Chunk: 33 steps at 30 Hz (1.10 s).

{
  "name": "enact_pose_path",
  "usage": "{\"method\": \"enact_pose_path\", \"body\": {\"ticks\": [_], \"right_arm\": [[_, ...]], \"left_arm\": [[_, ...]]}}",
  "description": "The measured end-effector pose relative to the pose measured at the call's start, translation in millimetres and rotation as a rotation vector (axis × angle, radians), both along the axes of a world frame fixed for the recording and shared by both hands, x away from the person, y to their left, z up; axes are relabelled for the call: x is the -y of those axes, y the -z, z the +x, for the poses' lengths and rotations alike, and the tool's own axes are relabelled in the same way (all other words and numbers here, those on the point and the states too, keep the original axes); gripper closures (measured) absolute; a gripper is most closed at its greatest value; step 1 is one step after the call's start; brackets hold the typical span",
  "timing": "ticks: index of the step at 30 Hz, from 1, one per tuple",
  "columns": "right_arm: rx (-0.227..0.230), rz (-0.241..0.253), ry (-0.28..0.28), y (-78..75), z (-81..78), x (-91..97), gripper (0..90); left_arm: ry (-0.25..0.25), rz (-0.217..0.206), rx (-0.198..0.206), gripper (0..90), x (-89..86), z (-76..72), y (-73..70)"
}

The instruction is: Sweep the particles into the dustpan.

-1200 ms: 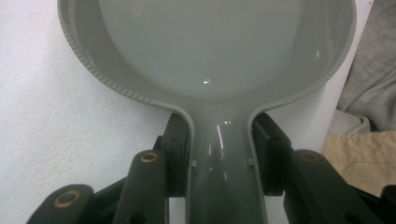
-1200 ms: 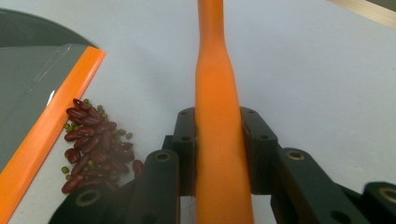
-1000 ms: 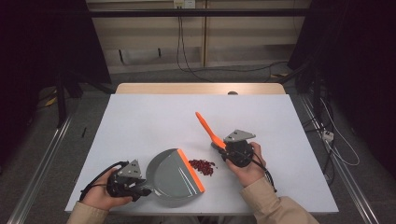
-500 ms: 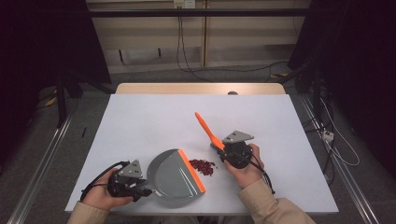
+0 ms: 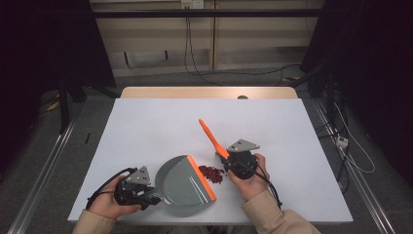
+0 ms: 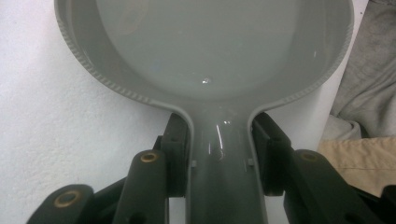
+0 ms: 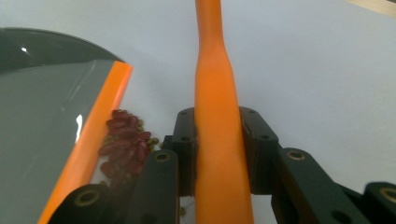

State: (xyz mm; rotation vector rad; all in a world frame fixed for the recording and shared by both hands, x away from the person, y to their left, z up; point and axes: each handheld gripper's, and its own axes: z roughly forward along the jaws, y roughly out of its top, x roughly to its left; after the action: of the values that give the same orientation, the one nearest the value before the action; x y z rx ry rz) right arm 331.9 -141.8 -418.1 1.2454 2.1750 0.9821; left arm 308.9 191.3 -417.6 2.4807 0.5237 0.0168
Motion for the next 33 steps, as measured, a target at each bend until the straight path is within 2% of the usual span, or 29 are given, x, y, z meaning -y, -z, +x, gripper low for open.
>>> {"method": "enact_pose_path", "body": {"ticks": [7, 14, 27, 30, 31, 33], "right_arm": [[0.000, 0.017, 0.023, 1.5, -5.2, -13.4, 70.5], [-0.003, 0.019, 0.016, 3.4, -9.5, -22.7, 69.8], [-0.030, 0.077, 0.013, 3.0, -10.0, -33.1, 69.8], [-0.039, 0.099, 0.013, 3.0, -9.6, -33.7, 69.8], [-0.048, 0.120, 0.013, 3.0, -9.4, -33.9, 69.8], [-0.037, 0.104, 0.009, 2.4, -9.2, -34.0, 69.9]], "left_arm": [[-0.004, -0.005, -0.008, 63.0, 0.3, 0.1, 0.0], [-0.009, -0.006, -0.013, 63.0, 0.8, 0.1, -0.8], [-0.010, -0.010, -0.016, 62.9, 1.2, -0.1, -0.5], [-0.006, -0.007, -0.014, 62.9, 1.1, 0.2, -0.6], [-0.005, -0.008, -0.015, 62.9, 1.1, 0.2, -0.6], [-0.008, -0.011, -0.016, 62.9, 0.8, 0.2, -0.5]]}}
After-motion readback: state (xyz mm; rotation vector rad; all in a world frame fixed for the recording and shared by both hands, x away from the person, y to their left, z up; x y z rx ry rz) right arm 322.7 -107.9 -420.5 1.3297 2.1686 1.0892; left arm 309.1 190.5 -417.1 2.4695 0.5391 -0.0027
